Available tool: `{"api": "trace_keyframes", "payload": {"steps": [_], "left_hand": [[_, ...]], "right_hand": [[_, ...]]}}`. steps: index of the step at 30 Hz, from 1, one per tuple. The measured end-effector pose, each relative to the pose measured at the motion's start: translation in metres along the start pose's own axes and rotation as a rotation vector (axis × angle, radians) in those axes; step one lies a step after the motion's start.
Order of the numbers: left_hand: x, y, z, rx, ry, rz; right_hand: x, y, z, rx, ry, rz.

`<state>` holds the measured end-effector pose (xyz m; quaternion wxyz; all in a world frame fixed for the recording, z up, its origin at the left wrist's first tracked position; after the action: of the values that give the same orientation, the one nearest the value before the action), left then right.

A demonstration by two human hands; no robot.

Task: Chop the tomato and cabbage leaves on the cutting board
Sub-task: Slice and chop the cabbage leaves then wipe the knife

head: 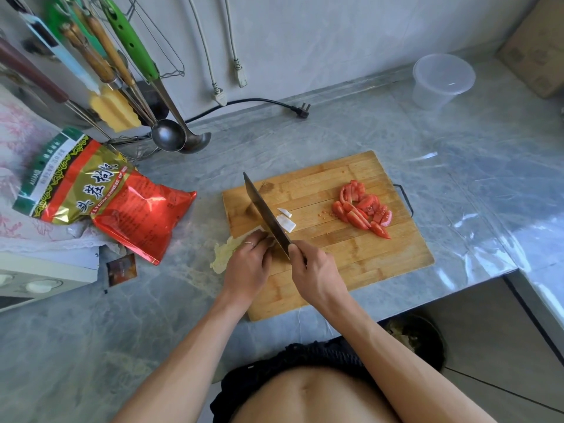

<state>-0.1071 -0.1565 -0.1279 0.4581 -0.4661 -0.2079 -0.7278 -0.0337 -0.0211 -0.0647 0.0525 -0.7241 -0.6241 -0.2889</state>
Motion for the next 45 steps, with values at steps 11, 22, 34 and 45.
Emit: {"api": "trace_keyframes", "payload": {"steps": [11,22,34,45], "left_hand": [[-0.005,0.002,-0.016,-0.040,0.000,-0.045],[-0.004,-0.001,-0.018,-0.069,0.024,-0.068],[0.006,0.005,-0.010,-0.047,0.046,-0.069],[0.011,0.002,-0.011,-0.049,0.050,-0.062]], "right_hand": [[-0.003,0.030,-0.007,0.034,0.101,-0.008],[-0.010,0.024,-0.002,-0.003,0.136,-0.001],[-0.013,0.030,-0.004,-0.007,0.080,0.051],[-0.015,0.030,-0.014,0.041,0.162,0.041]]}}
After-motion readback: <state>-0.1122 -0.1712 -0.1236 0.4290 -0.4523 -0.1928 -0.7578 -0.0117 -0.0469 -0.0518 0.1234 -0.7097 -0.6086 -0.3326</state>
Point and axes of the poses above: each hand's wrist, its own y-axis away from the middle knuckle, its own x-axis out of the back of the hand, z = x × y, the point moved 5 cm from there along -y, towards the middle knuckle, and after that the axes turned 5 degrees about -z, right-handed, at the moved point
